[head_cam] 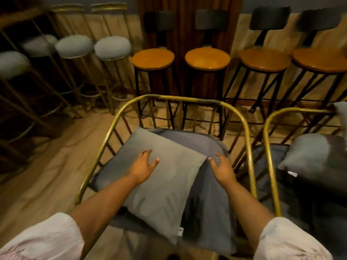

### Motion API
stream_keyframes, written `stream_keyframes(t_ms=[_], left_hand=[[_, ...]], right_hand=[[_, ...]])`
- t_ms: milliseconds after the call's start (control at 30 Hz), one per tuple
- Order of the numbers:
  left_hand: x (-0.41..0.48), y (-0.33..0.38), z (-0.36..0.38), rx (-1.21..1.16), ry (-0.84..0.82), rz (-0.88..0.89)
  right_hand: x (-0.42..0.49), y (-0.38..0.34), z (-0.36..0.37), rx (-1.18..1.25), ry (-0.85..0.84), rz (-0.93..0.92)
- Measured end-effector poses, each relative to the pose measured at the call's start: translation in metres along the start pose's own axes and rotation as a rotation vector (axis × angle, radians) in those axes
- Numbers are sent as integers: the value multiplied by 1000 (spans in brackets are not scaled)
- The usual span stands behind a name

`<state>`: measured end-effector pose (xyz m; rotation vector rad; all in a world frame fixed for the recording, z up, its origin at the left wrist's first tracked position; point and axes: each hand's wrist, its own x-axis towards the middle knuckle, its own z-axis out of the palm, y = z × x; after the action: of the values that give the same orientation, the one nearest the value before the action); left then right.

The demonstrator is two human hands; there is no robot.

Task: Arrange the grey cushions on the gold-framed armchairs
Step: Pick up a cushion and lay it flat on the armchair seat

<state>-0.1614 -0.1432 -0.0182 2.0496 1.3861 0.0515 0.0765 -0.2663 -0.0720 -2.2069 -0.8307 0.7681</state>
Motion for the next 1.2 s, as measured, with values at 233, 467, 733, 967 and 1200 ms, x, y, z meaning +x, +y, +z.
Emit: stream_keyframes(t_ms=[233, 467, 733, 967, 1200], left_hand=[[32, -91, -10, -101, 9, -221], [129, -165, -6, -68, 55, -326], [185, -220, 7, -182, -56, -465], [158, -187, 8, -255, -9, -436], [113, -158, 21, -532, -112, -327]], right_hand=[[26, -5, 86, 100, -135, 189], [90, 34, 166, 277, -131, 429], [110, 91, 210, 613, 69, 414], [90, 79, 196, 835, 12, 372], [91, 68, 126, 672, 40, 260]])
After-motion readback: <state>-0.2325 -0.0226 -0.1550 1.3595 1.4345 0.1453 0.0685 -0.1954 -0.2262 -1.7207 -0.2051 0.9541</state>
